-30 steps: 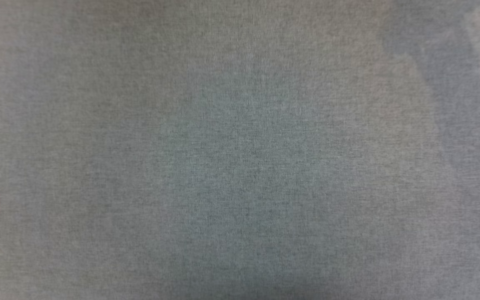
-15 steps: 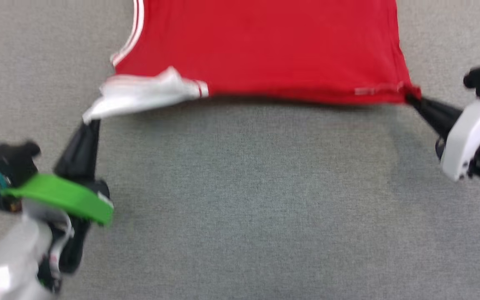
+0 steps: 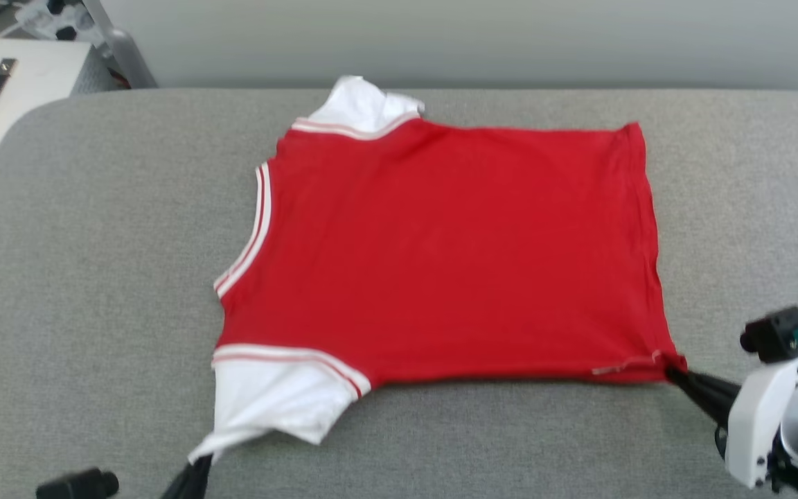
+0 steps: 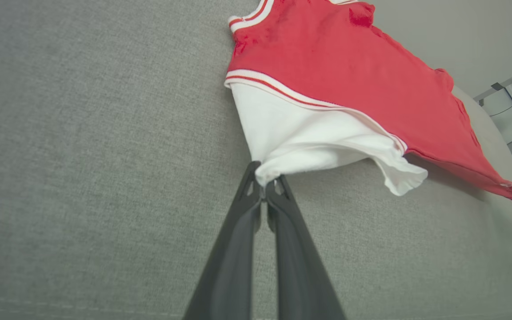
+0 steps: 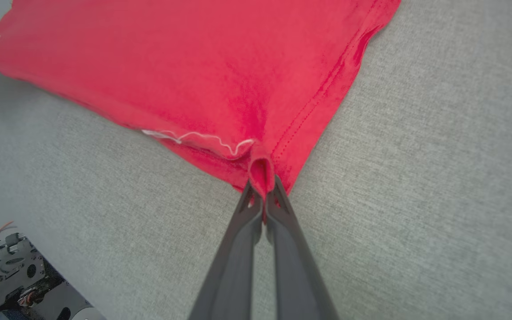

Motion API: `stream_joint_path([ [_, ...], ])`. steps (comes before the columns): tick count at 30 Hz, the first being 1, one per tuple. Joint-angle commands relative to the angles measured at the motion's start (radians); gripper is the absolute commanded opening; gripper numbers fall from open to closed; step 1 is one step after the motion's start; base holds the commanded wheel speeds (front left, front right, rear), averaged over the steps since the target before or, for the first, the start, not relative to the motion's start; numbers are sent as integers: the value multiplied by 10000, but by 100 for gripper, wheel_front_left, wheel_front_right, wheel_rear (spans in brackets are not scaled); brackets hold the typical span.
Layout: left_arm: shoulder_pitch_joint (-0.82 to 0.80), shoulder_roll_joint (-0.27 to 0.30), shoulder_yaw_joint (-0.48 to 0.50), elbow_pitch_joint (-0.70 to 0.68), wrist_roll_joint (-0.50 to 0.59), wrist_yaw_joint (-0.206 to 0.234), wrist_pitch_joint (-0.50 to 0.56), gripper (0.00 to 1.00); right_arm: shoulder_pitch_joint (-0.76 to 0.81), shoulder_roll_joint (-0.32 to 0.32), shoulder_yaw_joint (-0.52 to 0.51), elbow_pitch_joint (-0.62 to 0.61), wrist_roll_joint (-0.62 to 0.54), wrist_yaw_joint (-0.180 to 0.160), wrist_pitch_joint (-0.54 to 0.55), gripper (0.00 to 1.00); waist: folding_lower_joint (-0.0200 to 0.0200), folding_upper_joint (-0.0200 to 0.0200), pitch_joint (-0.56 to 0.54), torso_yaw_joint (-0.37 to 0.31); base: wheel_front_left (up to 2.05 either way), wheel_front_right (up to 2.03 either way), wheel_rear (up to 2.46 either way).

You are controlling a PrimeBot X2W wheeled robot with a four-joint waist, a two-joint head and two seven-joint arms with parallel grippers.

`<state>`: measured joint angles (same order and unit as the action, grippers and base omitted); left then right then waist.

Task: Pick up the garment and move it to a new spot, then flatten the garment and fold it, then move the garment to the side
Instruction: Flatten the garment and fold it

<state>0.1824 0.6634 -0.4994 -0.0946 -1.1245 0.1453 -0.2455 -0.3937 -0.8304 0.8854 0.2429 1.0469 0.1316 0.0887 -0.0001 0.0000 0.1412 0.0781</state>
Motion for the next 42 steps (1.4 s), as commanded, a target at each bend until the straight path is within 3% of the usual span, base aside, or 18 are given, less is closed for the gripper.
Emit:
stream_joint_path([
  [1,360,91,-56,-64,-151,25,16,0,443,-64,-109,-50,137,-9,-48,0,1,0,-544,107,0,0,0],
  [13,1079,119,-467,-168,-319,-33,295,0,2740,-190,-1441,-821,-10,-9,101,0,1,0,-749,29,0,0,0],
  [19,-177,565,-353,-297,398,-159,519,0,2858,186,-2418,-1198,-330,-9,467,0,1,0,-587,13,0,0,0],
  [26,-2778,860,-397,103,1144,-695,1509,0,2509,667,-3467,-1738,-771,-9,1162,0,1,0,-22,-213,0,0,0],
  [28,-4359,817,-423,724,1375,-1077,2124,0,2184,932,-3967,-1921,-894,-9,1507,0,1,0,436,-361,0,0,0],
  [34,-6447,408,-743,2187,1673,-1733,2966,0,1477,1256,-4549,-1934,-1026,-9,1944,0,1,0,1311,-535,0,0,0],
  [42,-7788,-429,-1284,4787,1875,-2396,3141,0,515,1716,-4543,-1469,-1546,-9,2188,0,1,0,2074,-703,0,0,0],
])
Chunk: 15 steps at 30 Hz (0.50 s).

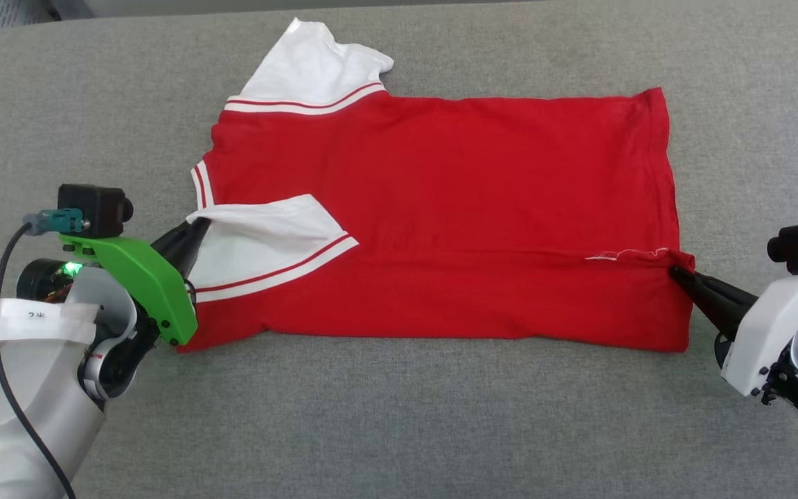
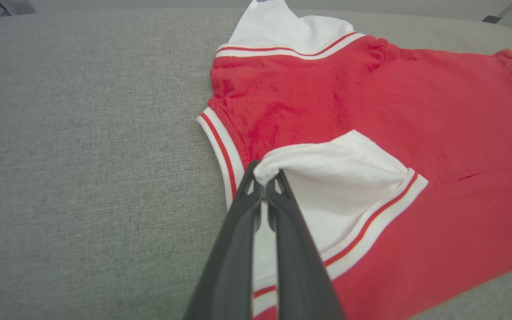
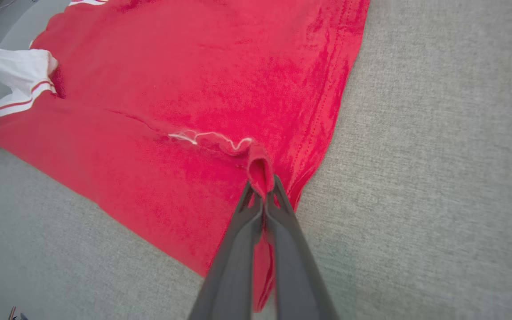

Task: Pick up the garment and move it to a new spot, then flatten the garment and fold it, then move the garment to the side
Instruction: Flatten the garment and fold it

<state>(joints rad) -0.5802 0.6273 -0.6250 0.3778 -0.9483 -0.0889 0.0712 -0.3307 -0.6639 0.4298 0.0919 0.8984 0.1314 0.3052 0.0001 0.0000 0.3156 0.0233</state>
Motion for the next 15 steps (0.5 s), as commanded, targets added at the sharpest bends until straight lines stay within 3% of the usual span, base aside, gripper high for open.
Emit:
stream_joint_path([
  [1,-231,-134,-94,296,152,-109,-83,0,-188,101,33,128,-96,-7,23,0,-1,0,374,-157,0,0,0],
  [11,-637,-793,-694,2196,103,-390,-736,0,-514,378,407,1027,-415,-7,-40,0,-1,0,419,-42,0,0,0],
  [12,-673,-826,-736,2323,106,-395,-787,29,-503,412,364,1096,-405,-7,-95,1,-1,0,368,-18,0,0,0],
  [13,-754,-824,-804,2443,199,-400,-922,100,-487,438,330,1150,-400,-7,-149,34,-1,0,291,12,0,0,0],
  [14,-825,-832,-799,2540,241,-402,-1081,100,-469,456,266,1191,-396,-7,-218,100,-1,0,224,38,0,0,0],
  [15,-900,-848,-812,2640,267,-404,-1206,100,-426,484,184,1234,-377,-7,-295,100,-1,0,119,74,0,0,0],
])
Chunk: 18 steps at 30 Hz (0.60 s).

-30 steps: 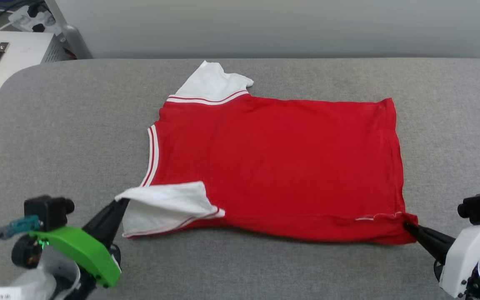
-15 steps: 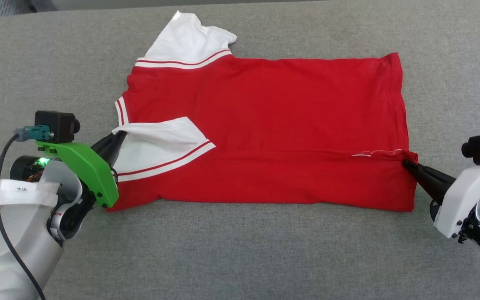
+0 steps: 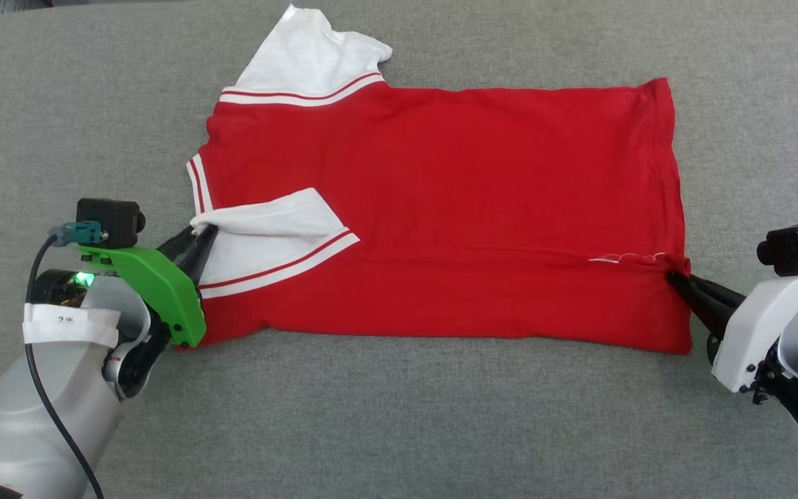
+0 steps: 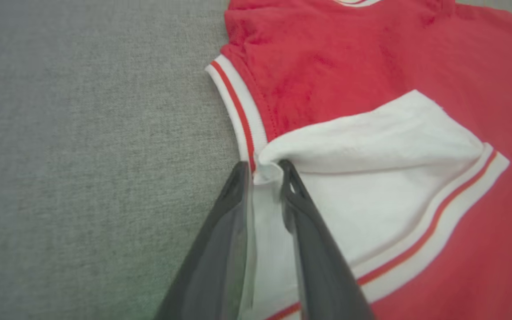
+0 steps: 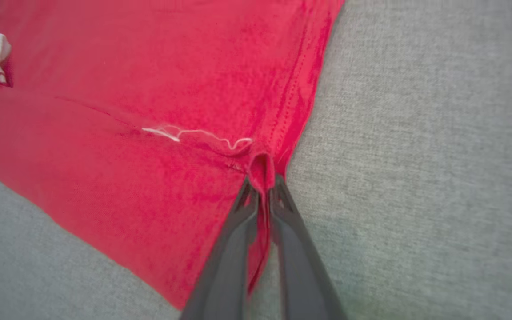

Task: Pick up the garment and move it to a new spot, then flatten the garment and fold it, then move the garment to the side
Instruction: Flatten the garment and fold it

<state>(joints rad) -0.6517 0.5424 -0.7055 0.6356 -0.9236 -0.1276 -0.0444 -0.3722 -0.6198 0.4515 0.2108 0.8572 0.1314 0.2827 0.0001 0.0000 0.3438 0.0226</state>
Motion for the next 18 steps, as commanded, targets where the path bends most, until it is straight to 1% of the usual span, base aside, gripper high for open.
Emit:
stream_joint_path([
  [1,-243,0,-34,112,37,-19,-111,100,40,50,-65,34,59,-7,-101,100,-1,0,-249,113,0,0,0],
  [3,-388,35,-65,136,35,-23,-221,100,168,20,-147,-72,56,-7,-205,100,-1,0,-435,184,0,0,0],
  [5,-521,175,-178,48,39,-26,-101,100,334,7,-226,-246,74,-7,-228,100,-1,0,-633,238,0,0,0],
  [9,-806,619,-536,-449,-118,-28,734,100,615,-72,-416,-600,-15,-7,-239,100,-1,0,-964,335,0,0,0],
  [11,-980,882,-729,-783,-300,-28,1395,100,744,-83,-536,-710,-85,-7,-232,100,-1,0,-1108,393,0,0,0],
  [16,-1359,1482,-1520,-1723,-1119,-29,4230,100,1007,11,-715,-913,-217,-7,-51,100,-1,0,-1319,492,0,0,0],
  [18,-1506,1643,-1750,-1997,-1391,-29,5211,100,1056,66,-759,-978,-257,-7,21,100,-1,0,-1352,499,0,0,0],
])
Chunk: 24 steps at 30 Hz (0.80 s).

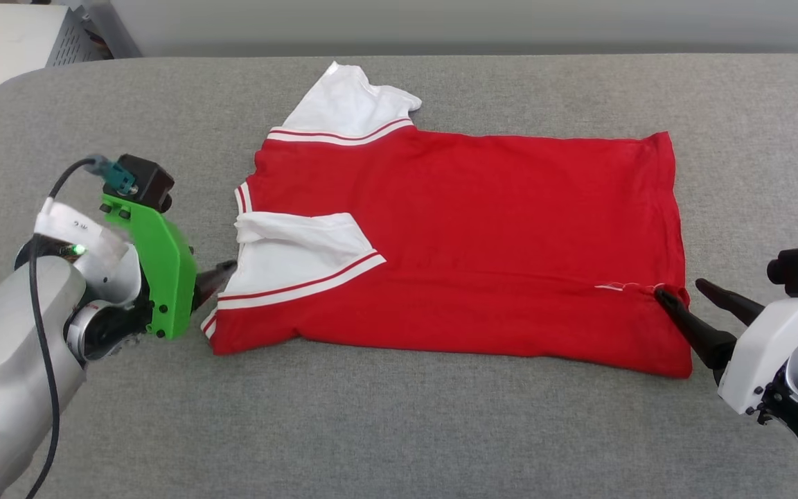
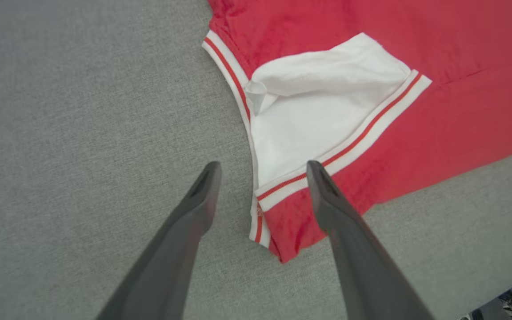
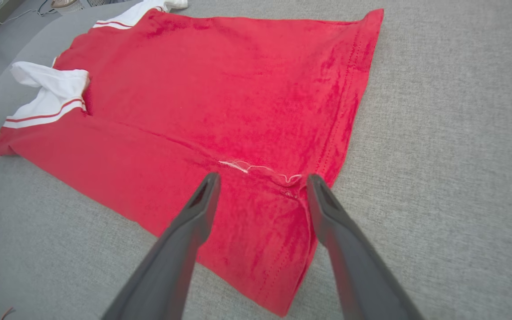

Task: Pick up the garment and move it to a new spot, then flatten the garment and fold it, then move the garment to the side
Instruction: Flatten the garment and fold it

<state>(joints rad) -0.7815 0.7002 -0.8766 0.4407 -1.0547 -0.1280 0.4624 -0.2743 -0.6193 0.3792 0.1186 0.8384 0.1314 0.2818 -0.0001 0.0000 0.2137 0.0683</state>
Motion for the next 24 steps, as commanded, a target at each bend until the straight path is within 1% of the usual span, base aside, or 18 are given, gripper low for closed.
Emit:
stream_joint_path([
  [1,-273,122,-143,-147,-129,-25,508,100,89,85,-52,-81,-87,-7,62,100,1,0,-60,37,0,0,0],
  [4,-354,221,-481,-360,-351,-21,1683,100,97,174,-93,-175,-142,-7,163,100,1,0,-43,-14,0,0,0],
  [7,-336,252,-636,-390,-465,78,2229,100,48,233,-101,-273,-180,-7,246,100,1,0,62,-124,0,0,0],
  [15,128,148,-682,177,-815,206,2326,100,-350,306,27,-422,-281,-7,414,100,1,0,582,-559,0,0,0],
  [17,186,168,-894,355,-568,189,2329,100,-478,294,58,-430,-298,-7,419,100,1,0,734,-643,0,0,0],
  [21,494,-6,-1021,739,-766,147,2404,100,-657,286,132,-420,-294,-7,410,100,1,0,898,-740,0,0,0],
  [24,680,-165,-1073,991,-840,112,2249,100,-788,239,156,-424,-287,-7,410,100,1,0,915,-769,0,0,0],
])
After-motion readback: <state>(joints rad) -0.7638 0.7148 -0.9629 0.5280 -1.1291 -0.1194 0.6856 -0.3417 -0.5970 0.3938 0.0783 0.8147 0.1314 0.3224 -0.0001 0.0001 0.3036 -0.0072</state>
